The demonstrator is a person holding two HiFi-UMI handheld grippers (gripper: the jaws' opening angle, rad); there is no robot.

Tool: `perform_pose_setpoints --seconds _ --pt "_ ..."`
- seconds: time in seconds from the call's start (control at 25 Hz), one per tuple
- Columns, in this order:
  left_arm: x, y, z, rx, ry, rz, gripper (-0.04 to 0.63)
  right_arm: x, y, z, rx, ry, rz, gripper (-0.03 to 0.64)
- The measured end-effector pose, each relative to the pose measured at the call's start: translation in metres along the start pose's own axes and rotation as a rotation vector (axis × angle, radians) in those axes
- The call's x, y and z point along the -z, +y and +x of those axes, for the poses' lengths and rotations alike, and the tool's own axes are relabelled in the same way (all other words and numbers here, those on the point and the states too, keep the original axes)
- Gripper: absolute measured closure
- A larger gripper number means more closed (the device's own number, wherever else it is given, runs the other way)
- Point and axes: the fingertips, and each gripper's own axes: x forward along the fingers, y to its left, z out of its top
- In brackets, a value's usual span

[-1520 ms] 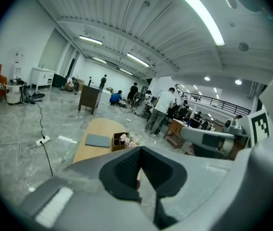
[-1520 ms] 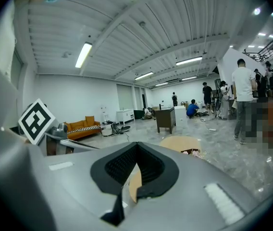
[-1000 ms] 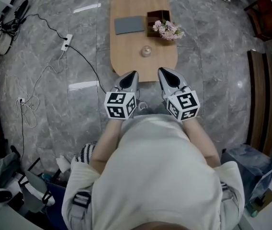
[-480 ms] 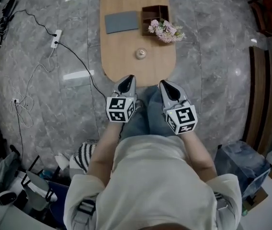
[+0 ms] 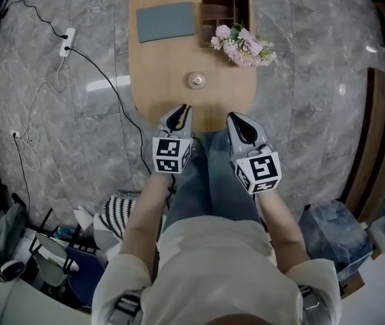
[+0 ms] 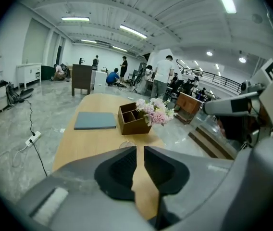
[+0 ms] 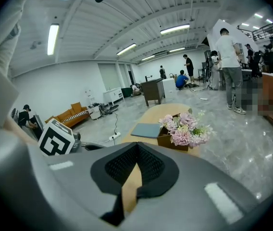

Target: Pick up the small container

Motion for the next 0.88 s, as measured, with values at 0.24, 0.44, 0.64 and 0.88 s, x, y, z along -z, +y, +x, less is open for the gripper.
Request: perform_pose_setpoints --seconds 0.24,0.44,0.64,0.88 --pt "0.026 0.016 0.053 0.001 0.049 0.012 0.450 0.022 -0.021 0.034 -0.025 0.034 -0.007 0.615" --pt "0.045 0.025 0.094 -0.003 0.069 0.039 0.339 0.038 -0.036 0.054 -0.044 0.049 -0.001 0.615" --pt "0.058 0.032 0.125 -0.019 0.070 0.069 0.260 0.056 -0.047 0.070 -0.061 0.068 0.007 0.615" --pt "0.059 0.038 0.154 -0.045 0.048 0.141 0.216 0.075 -0.061 0.086 -0.061 0.084 0.028 0.615"
